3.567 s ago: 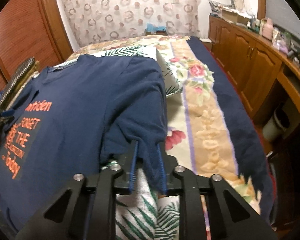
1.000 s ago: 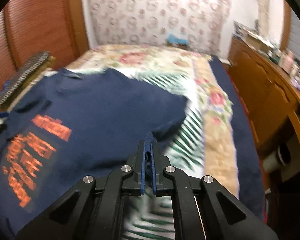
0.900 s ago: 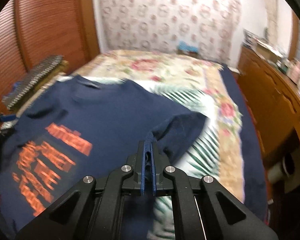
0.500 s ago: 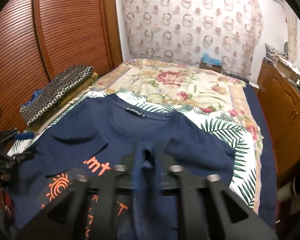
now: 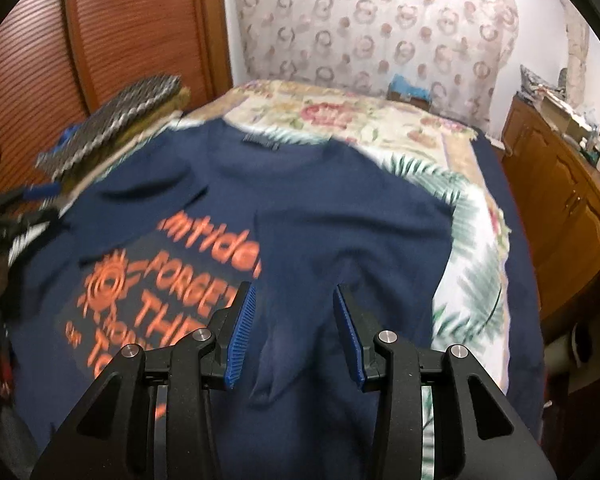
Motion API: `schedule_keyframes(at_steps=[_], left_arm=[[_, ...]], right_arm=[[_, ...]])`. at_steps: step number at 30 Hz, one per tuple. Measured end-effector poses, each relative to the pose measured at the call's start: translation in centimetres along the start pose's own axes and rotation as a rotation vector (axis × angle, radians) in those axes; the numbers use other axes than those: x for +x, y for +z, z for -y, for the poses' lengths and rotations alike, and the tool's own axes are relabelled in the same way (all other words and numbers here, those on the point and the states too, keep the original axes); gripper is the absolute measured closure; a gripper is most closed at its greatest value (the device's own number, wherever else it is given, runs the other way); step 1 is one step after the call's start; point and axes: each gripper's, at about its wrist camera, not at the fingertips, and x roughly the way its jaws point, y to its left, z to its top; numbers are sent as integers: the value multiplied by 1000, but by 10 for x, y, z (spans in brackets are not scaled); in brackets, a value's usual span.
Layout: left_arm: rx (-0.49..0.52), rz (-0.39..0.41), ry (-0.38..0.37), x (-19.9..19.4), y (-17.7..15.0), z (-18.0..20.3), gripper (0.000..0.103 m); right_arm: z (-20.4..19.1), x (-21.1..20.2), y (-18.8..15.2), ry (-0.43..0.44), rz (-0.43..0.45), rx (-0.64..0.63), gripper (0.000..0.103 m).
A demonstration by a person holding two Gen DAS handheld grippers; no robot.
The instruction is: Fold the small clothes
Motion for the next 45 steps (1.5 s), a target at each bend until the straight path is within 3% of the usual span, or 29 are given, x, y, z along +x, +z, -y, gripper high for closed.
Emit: schedule_keyframes(at_steps=[5,6,7,8,10,19,21,23,25,30,36,45], left_arm=[[12,-7,-4,2,-3,6,32],[15,-9,0,3,-3,7,32],[16,-10,1,3,-3,7,32],[16,-12,1,4,-3,7,32],[16,-14,1,4,-4,6,32],[11,5,9,0,3,3,32],[14,8,13,-1,7,3,32],[15,15,15,0,12,2,32],[19,18,14,1,17,1,32],[31,8,5,12,37,-9,32],[40,-46,31,44,66,-21,34],[16,-129,89,103,104,-34,45]], right_arm=[[-16,8,-18,-29,-37,-43,65],[-17,11,-18,-50,-41,-60,70],[-18,13,-20,-59,-48,-73,84],[-18,15,-19,-54,-53,-83,92],[-19,15,-17,-41,-49,-95,99],[-25,-5,1,125,2,-29,101],[-24,-6,3,126,4,-20,94],[-19,-6,4,106,11,-12,61],[-12,-6,5,87,22,5,52],[19,0,8,-38,29,13,50],[59,31,17,-129,4,33,50],[95,70,23,-127,-39,27,50]])
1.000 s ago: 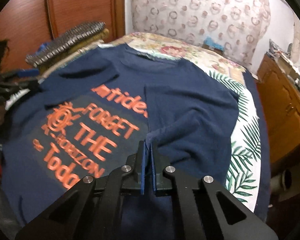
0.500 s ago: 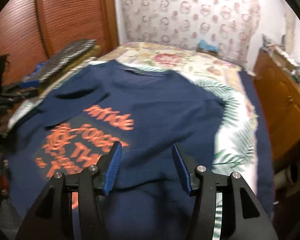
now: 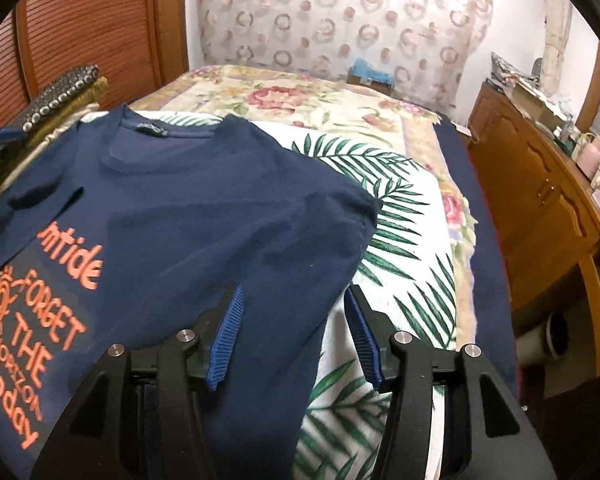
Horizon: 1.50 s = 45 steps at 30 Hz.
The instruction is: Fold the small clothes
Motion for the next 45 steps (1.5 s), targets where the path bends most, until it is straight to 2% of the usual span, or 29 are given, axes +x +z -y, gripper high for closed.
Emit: schedule_keyframes(at_steps=[6,13,17,20,21,24,27,35,39,45], left_arm=[[-3,-62,65,37,21,2,48],[-20,-162,111,81,24,-7,56],[-40,-165,104,88,23,-12,57],[-48,-159,65,88,23,-14,73],[-44,-159,68,88,22,-14,83],[-31,-166,57,85,23,-14,98],[-14,-141,62,73,25,-14,102],[-6,7,120,23,50,-33,102],[-19,27,133,19,57,-50,102],[-33,49,124,11,51,-62,102]], right_arm=[[16,2,-5,88,17,61,49],[13,1,-6,85,17,57,48],[15,1,-7,84,17,55,48],[14,1,-6,84,16,55,48],[14,1,-6,84,16,55,48],[14,1,-6,84,16,55,47],[14,1,-6,83,16,54,47],[14,1,-6,88,16,58,47],[18,2,-3,81,10,69,47],[41,6,12,59,6,115,47]])
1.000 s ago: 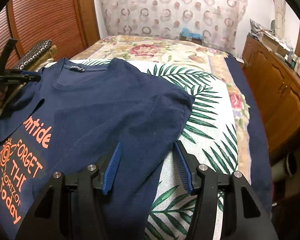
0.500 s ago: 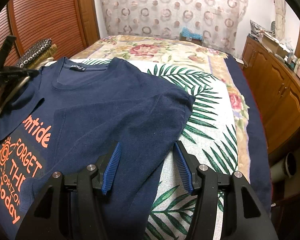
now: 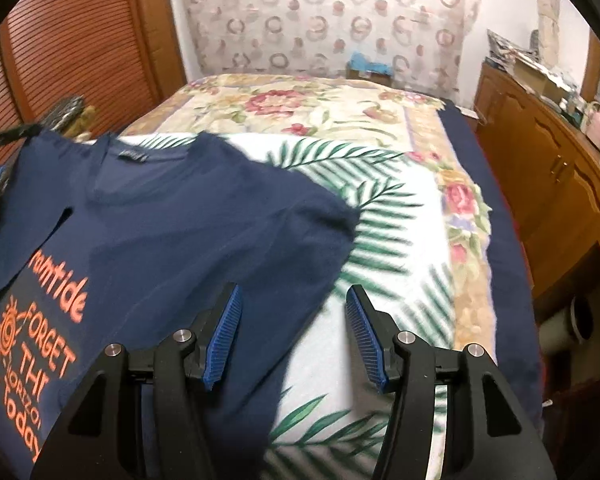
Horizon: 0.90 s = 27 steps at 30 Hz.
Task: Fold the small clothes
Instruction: 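Close the left tool on the shirt hem while the right tool grips the hem too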
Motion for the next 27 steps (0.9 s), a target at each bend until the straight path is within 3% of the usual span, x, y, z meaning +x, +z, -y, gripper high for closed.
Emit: schedule_keyframes(at_steps=[5,15,18,19,20,23,27], left_arm=[[0,9,-17,-3,-8,0,102],[21,19,-35,-10,-16,10,102],[29,23,-41,-14,-19,14,102],[31,24,-45,-15,-19,15,102],[33,28,-54,-18,-21,17,102],[45,41,-68,-28,-25,24,102],[61,79,-100,-60,-37,37,102]], right_arm=[[12,11,15,-2,-14,21,47],[-2,31,34,-6,-30,-29,52],[-10,33,37,15,-28,-62,71],[-14,32,38,23,-30,-86,85],[-18,31,38,23,-31,-99,92],[-28,24,39,50,-17,-126,100],[-45,-9,41,77,74,-131,101]])
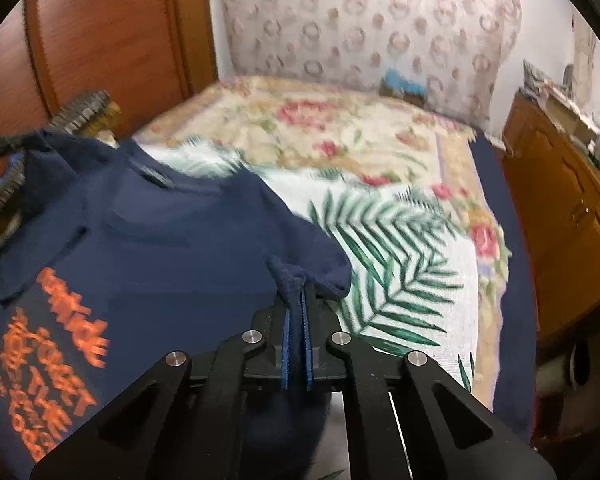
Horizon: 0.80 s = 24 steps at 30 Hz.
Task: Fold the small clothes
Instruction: 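Close the left tool on the shirt hem while the right tool grips the hem too, then lift the hem with both tools and fold it toward the collar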
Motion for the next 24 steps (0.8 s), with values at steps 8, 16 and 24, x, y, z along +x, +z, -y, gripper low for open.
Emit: schedule_keyframes(at_steps=[8,16,24], left_arm=[[4,73,-27,-76,-25,13,102],[-22,115,-34,-151,-73,15,102],[-104,146,-55,-199,-124,11,102]], right_arm=[[-41,-96,0,1,177,-16,102],[-75,-173,-34,-9,217,-43,102],[-95,-220,-82,-12,186,-49,102]])
